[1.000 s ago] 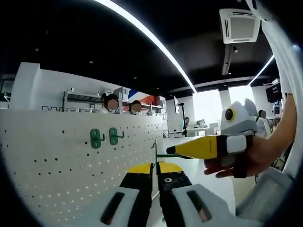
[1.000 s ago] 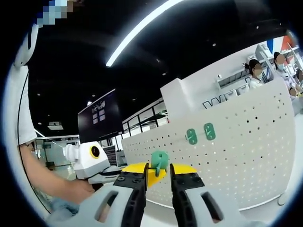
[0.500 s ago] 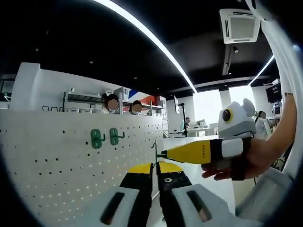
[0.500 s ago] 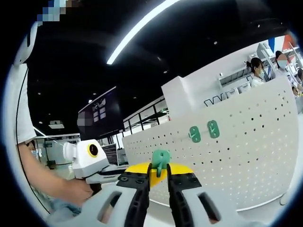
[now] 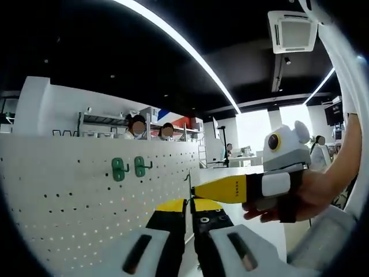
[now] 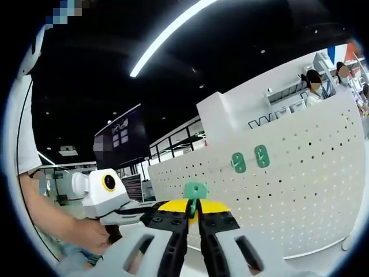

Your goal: Insert the hook assembly into the mounting plate slot until the hook locks in place.

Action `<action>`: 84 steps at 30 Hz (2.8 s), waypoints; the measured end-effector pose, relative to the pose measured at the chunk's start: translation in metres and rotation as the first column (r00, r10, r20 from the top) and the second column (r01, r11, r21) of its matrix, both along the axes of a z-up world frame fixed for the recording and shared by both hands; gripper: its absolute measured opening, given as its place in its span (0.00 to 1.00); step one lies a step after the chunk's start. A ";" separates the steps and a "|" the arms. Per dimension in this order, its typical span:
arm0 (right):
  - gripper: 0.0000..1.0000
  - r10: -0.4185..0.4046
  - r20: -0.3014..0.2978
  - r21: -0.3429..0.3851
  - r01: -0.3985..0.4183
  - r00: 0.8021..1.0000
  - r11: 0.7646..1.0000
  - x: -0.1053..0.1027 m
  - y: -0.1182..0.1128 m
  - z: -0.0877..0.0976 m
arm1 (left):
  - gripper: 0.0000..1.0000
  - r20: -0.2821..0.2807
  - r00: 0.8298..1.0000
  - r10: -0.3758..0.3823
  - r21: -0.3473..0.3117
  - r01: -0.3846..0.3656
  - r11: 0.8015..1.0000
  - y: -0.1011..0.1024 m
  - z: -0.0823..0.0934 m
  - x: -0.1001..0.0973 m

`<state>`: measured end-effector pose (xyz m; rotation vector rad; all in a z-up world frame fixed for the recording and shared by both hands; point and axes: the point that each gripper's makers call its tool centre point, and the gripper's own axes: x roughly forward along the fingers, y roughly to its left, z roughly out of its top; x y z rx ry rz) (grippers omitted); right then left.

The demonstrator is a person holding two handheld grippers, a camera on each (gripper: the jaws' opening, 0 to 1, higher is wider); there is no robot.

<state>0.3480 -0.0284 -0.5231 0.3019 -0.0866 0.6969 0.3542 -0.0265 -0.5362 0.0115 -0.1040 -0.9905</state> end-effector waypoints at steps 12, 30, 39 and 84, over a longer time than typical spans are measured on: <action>0.02 -0.022 0.010 -0.013 0.022 1.000 1.000 0.000 0.001 0.000 | 0.03 -0.005 1.000 0.009 -0.012 -0.009 1.000 0.001 -0.001 0.000; 0.01 -0.020 0.008 -0.022 0.021 1.000 1.000 0.000 0.001 0.000 | 0.18 -0.018 0.999 0.028 -0.002 -0.028 1.000 0.003 -0.003 0.003; 0.01 -0.019 -0.003 -0.025 0.019 1.000 1.000 0.001 0.000 -0.003 | 0.55 -0.059 0.997 0.045 0.008 -0.045 0.999 0.005 -0.012 0.007; 0.01 -0.156 0.015 -0.128 0.156 0.988 0.979 0.036 -0.045 0.005 | 0.88 -0.058 0.982 0.179 0.087 -0.173 0.981 0.042 -0.032 0.009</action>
